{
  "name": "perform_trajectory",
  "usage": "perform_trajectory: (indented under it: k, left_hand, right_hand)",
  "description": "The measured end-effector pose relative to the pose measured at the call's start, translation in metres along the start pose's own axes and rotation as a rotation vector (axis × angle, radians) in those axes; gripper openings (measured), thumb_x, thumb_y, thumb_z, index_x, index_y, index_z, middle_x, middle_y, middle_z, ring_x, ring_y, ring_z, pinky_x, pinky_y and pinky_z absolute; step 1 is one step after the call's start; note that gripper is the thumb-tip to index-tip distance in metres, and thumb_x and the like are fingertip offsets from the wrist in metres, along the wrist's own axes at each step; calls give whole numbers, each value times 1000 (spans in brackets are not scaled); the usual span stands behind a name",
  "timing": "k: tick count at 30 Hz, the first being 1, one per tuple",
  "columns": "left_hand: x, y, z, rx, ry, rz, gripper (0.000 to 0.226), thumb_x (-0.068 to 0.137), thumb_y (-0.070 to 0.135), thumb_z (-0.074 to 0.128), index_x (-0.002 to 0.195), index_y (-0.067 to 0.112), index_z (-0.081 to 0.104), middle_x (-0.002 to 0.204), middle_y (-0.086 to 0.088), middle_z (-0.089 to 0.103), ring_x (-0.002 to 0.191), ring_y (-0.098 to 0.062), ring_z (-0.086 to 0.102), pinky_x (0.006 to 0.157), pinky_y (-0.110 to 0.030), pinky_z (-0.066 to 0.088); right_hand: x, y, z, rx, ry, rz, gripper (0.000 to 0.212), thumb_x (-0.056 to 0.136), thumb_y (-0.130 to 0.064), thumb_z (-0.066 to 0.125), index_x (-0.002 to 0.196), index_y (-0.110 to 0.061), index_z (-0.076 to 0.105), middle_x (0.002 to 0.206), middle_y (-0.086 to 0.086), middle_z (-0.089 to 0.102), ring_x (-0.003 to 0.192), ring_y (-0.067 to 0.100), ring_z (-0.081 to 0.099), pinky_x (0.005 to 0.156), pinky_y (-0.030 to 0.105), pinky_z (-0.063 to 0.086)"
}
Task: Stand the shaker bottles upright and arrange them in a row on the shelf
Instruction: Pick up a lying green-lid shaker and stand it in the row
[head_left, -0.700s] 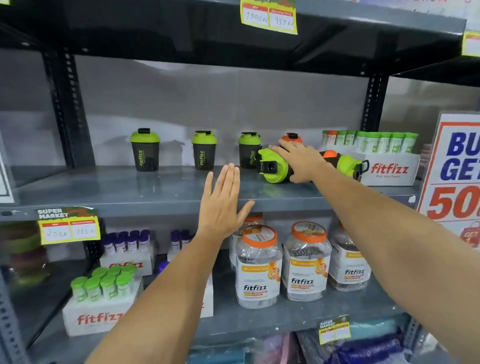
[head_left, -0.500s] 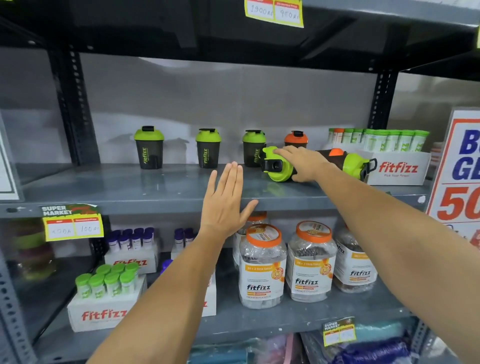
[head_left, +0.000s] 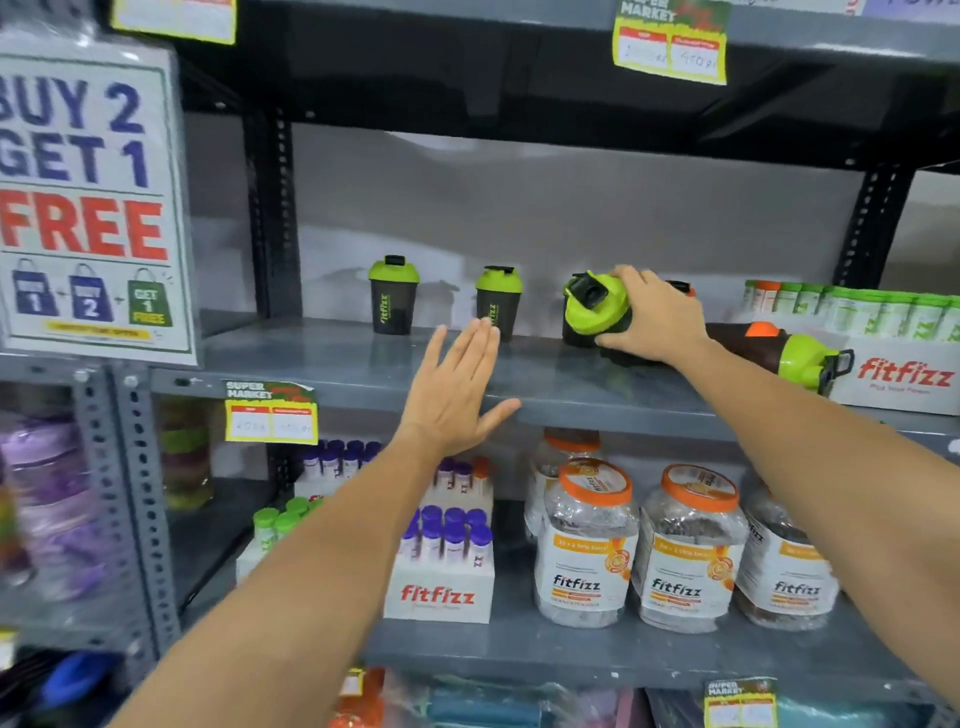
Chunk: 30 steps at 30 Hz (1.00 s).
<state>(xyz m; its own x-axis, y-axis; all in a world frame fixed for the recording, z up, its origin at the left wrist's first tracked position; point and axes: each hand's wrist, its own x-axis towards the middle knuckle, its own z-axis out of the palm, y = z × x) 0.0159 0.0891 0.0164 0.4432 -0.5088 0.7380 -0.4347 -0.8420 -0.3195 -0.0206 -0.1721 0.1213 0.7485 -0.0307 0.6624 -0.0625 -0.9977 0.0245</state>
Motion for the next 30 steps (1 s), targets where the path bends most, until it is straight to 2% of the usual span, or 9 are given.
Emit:
perform_trajectory:
  k: [5,11,13,16,21,25,30]
  left_hand:
    - [-31,-86,-10,57,-14,-69,87,91,66,11,149,3,23,156,-13,26,145,-23,20,118,-49,10]
    - [-61,-153,-15,56,-16,-108,90,89,69,18,147,1,30,153,-14,33,144,-24,25,116,-53,14]
    - [-68,-167,-14,54,-26,-109,92,89,71,14,146,1,31,153,-14,33,144,-24,25,116,-52,13]
    - [-74,-174,-8,52,-53,-95,96,86,73,4,148,2,25,155,-12,28,145,-23,21,117,-50,8]
    - [-74,-164,8,-60,-32,-79,100,84,75,4,148,2,27,155,-12,29,145,-22,20,117,-50,6]
    - [-73,-166,16,-71,-22,-86,98,85,75,7,147,3,30,154,-11,32,145,-21,21,118,-48,4]
    - [-73,-166,21,-92,-10,-95,98,86,74,8,143,0,39,147,-14,42,141,-23,32,117,-47,8]
  right_hand:
    - [21,-93,0,220,56,73,84,61,-56,76,131,-22,43,123,11,57,116,34,57,88,45,49]
    - [39,-203,13,386,93,113,77,60,-55,76,122,-19,48,118,9,59,112,31,58,83,40,47]
    - [45,-230,18,432,104,151,77,60,-55,78,122,-18,48,119,8,60,112,31,58,80,38,46]
    - [53,-256,27,503,118,255,77,59,-55,79,119,-17,48,118,7,61,111,30,58,78,35,45]
    - [59,-284,51,593,91,421,83,57,-58,81,118,-13,46,119,9,61,111,31,59,82,38,49]
    - [59,-293,64,571,97,441,88,58,-58,81,123,-11,44,118,11,62,109,33,61,78,39,49]
    - [63,-299,71,548,97,396,82,62,-57,79,120,-11,43,118,13,60,111,35,59,81,39,48]
